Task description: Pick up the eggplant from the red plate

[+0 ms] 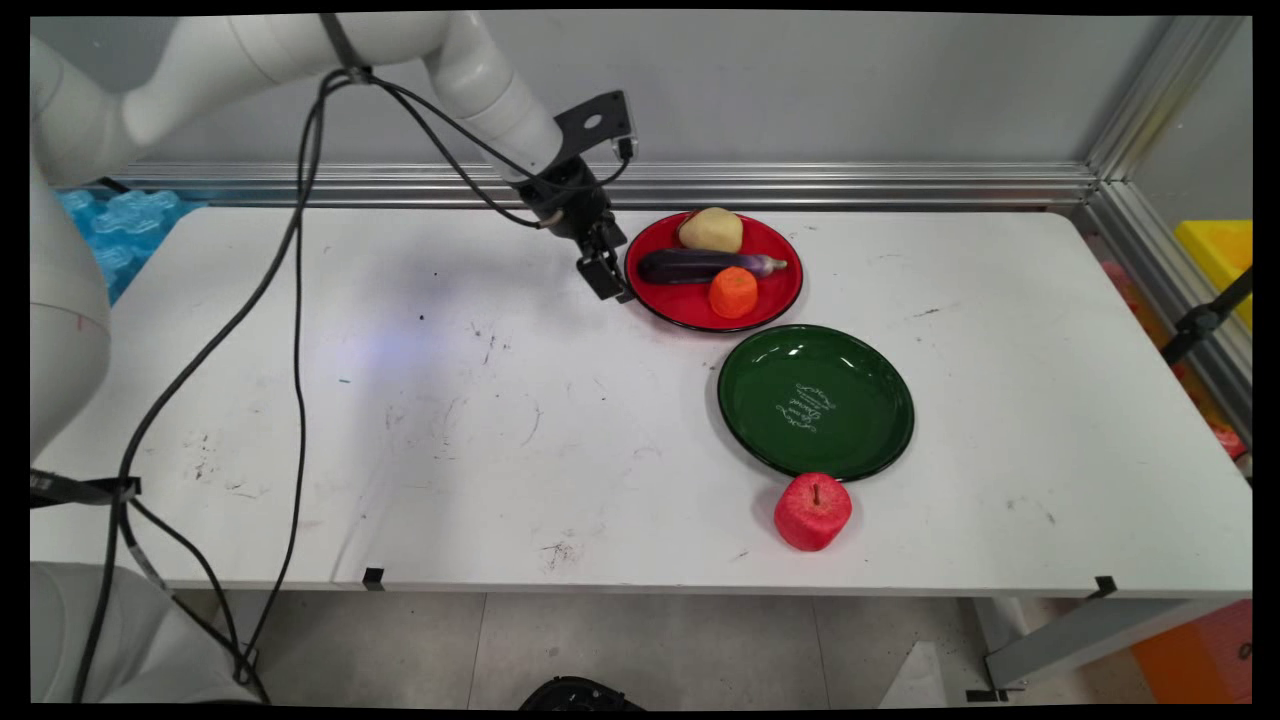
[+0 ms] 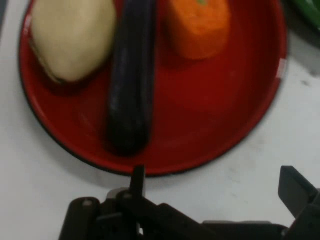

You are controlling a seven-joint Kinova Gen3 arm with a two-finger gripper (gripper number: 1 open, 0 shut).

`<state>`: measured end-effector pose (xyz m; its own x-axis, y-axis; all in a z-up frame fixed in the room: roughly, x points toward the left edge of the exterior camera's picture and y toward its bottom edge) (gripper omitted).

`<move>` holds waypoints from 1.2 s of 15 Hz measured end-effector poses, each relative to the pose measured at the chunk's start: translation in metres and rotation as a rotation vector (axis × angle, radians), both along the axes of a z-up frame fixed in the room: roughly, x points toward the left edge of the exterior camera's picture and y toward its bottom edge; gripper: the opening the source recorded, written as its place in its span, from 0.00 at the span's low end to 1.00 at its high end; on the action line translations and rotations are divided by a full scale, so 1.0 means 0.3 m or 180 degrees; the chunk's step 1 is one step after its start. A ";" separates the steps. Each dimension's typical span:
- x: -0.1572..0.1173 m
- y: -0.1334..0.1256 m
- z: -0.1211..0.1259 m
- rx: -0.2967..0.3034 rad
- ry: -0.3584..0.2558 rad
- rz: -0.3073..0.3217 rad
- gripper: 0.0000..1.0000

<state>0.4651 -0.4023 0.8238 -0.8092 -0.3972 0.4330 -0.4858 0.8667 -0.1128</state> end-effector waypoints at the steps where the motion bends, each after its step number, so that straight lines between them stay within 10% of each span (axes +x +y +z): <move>1: 0.001 -0.030 -0.020 -0.0039 0.0004 -0.0001 1.00; 18: -0.042 -0.246 -0.216 -0.0224 0.0206 -0.0007 1.00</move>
<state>0.4524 -0.4761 0.7589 -0.7795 -0.3623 0.5110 -0.4922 0.8588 -0.1420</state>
